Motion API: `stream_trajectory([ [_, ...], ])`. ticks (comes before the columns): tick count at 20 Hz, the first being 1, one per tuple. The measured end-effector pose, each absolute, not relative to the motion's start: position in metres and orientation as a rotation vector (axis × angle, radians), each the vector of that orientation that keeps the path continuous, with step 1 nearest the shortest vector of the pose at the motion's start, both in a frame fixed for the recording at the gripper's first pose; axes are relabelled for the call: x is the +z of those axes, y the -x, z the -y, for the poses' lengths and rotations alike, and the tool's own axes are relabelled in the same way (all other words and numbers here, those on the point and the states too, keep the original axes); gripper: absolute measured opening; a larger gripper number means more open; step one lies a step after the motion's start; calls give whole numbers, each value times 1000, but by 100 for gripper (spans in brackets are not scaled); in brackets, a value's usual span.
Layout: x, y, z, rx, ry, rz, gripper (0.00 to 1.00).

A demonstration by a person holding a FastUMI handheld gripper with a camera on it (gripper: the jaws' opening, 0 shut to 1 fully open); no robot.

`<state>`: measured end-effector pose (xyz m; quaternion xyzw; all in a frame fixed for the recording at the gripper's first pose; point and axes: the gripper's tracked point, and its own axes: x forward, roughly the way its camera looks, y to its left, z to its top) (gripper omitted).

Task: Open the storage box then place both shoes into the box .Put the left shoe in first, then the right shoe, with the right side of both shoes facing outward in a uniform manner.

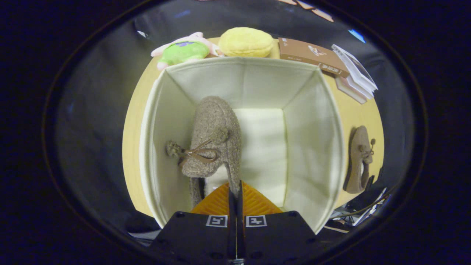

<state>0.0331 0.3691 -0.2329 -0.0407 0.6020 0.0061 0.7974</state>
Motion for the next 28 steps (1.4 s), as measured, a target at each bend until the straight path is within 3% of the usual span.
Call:
stream_trajectory([
  [6,-252,-37,-370,30,148,-1313,8],
  [14,-200,-18,-355,32,26,-1348,100],
  [22,-123,-29,-234,-194,197,-1245,100],
  [28,-122,-30,-124,-363,169,-1222,99],
])
